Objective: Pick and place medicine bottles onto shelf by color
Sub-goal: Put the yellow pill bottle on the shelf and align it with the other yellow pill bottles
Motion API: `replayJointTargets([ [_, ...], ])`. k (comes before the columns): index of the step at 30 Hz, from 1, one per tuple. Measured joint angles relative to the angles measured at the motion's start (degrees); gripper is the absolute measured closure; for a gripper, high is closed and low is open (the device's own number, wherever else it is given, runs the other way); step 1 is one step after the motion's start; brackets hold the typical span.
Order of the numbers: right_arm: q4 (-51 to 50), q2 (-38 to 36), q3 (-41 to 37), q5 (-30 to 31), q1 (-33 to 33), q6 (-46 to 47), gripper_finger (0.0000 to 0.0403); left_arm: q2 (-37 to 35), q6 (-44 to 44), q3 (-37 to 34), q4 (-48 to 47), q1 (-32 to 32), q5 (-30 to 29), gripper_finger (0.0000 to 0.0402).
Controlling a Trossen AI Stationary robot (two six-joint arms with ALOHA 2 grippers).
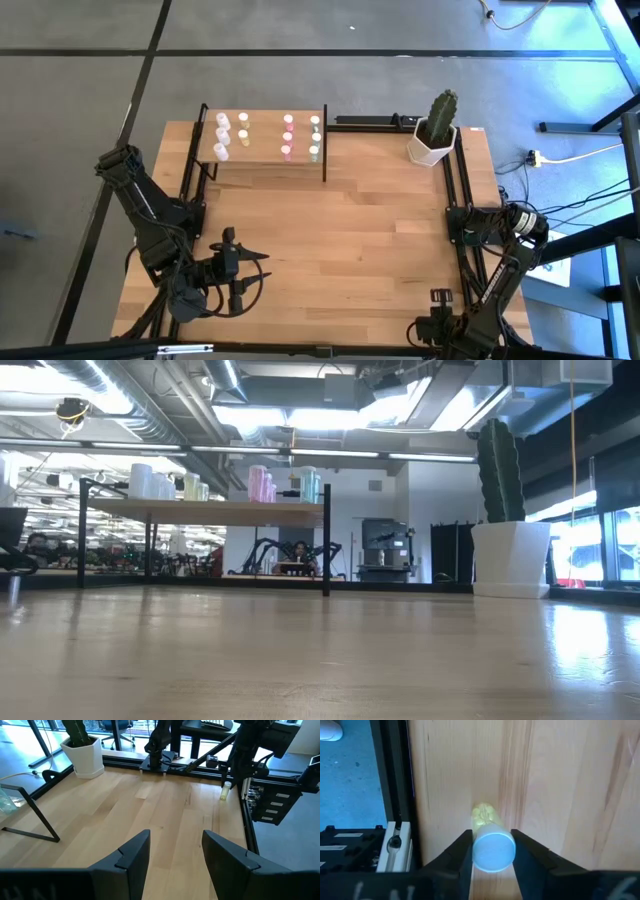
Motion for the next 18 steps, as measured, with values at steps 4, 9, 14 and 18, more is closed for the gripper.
replayJointTargets([
  [4,-0.02,0.00,0.00,-0.05,-0.59,0.10,0.0289,0.00,0.02,0.00,0.00,0.00,0.00,0.0228],
  [9,-0.11,0.00,0.02,-0.53,-3.61,1.45,0.0281,0.00,0.13,0.00,0.00,0.00,0.00,0.0228],
  [14,-1.05,0.02,2.23,-1.86,-8.34,-1.01,0.0287,0.00,0.17,0.00,-0.06,-0.01,0.00,0.0228],
  [18,-4.85,0.02,5.34,-3.52,-14.21,-2.79,0.0284,0.00,0.19,0.00,-0.51,0.00,0.39,0.0228],
])
